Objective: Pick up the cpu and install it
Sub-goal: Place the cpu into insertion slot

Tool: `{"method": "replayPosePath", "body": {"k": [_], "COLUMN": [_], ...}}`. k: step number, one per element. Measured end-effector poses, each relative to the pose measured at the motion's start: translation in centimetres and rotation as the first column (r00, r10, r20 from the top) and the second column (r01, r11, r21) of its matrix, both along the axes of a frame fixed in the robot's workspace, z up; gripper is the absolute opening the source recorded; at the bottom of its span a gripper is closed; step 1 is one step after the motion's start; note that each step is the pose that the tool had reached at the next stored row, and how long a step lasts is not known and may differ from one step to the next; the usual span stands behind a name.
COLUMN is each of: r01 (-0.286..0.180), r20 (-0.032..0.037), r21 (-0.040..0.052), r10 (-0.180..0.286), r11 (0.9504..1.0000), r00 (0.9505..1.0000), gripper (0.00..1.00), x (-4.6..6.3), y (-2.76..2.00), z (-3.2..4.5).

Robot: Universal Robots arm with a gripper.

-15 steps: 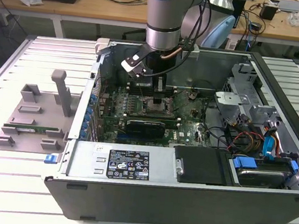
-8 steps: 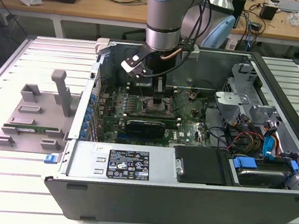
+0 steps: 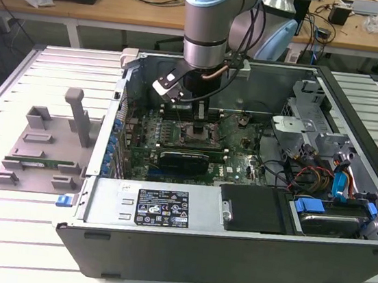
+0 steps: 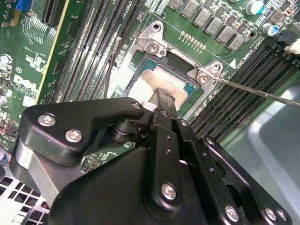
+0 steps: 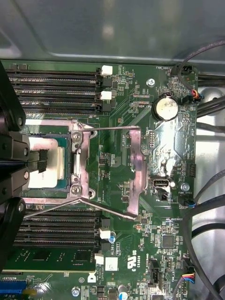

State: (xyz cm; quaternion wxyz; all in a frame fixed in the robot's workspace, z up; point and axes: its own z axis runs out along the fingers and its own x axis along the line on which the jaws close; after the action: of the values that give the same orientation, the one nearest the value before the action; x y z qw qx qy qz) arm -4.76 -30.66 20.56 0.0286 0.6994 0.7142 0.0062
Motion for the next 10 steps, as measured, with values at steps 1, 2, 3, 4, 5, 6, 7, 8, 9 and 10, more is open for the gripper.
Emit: {"method": "replayPosePath", "body": {"k": [1,2,3,4,5,6,7,8,9,10], "r01": [0.0,0.0,0.0,0.0,0.0,0.0,0.0,0.0,0.0,0.0], "r20": [0.0002,0.0,-0.0003,-0.0001,0.0,0.0001,0.0007,0.0009,0.0002,0.0002], "r21": [0.0004,0.0001,-0.0002,0.0,0.0002,0.0005,0.0013,0.0015,0.0006,0.0006], "r10": [0.0,0.0,0.0,0.0,0.0,0.0,0.0,0.0,0.0,0.0], "r11": [1.0,1.0,1.0,1.0,1.0,1.0,1.0,1.0,1.0,1.0], "r00": [1.0,1.0,1.0,1.0,1.0,1.0,1.0,1.0,1.0,1.0], "gripper": [0.11,0.11,0.11,0.11,0.11,0.11,0.11,0.11,0.11,0.11], "x": [0.0,0.0,-0.01,0.0,0.0,0.0,0.01,0.02,0.01,0.0], "y": [0.01,0.0,-0.01,0.0,0.0,0.0,0.02,0.02,0.01,0.01], "z": [-0.04,-0.13,-0.15,-0.16,-0.17,-0.16,-0.11,0.02,0.19,0.4]}}
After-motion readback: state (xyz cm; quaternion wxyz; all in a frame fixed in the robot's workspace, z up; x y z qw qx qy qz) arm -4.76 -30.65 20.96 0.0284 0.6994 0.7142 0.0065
